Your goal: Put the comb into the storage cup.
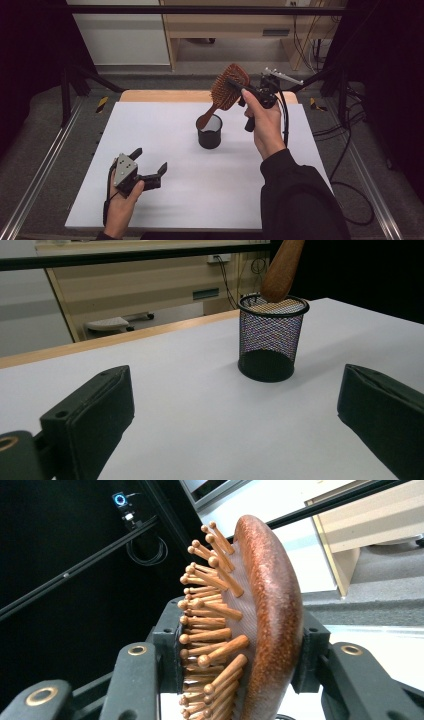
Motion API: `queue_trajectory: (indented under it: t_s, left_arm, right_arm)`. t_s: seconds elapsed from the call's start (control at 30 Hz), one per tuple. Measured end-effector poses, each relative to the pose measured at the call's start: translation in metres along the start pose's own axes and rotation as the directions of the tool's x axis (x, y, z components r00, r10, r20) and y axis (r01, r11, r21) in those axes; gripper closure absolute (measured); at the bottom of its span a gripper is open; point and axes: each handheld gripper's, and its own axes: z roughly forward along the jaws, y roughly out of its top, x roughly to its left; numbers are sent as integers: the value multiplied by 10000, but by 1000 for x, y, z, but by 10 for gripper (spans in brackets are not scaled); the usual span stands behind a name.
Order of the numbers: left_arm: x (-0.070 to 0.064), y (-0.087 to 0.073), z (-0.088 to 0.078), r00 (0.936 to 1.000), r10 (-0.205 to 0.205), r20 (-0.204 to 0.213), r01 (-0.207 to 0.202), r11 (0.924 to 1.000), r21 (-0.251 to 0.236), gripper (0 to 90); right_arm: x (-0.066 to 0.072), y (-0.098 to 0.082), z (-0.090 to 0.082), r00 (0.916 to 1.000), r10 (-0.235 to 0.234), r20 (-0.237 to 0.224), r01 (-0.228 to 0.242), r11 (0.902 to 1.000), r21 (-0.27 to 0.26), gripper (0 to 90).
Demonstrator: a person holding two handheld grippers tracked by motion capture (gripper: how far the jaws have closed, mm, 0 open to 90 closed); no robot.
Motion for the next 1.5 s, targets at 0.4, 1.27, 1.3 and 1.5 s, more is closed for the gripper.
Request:
queue_trajectory:
  t_s: [0.4,1.27,1.3,1.5]
  left_arm:
    - [0,0,0,10000,47,53,-47,10000,-24,20]
    - [0,0,0,9999,54,109,-53,10000,-74,20]
    - [0,0,0,9999,53,104,-52,10000,-76,20]
    - [0,0,0,9999,47,113,-46,10000,-88,20]
  right_arm:
    - [-6,1,2,9999,-80,149,79,10000,11,518]
    - [-15,-1,16,9957,-660,645,633,9971,428,515]
    - [-15,-2,17,9957,-648,658,619,9971,451,516]
    - [-18,-5,23,9953,-667,703,626,9963,587,515]
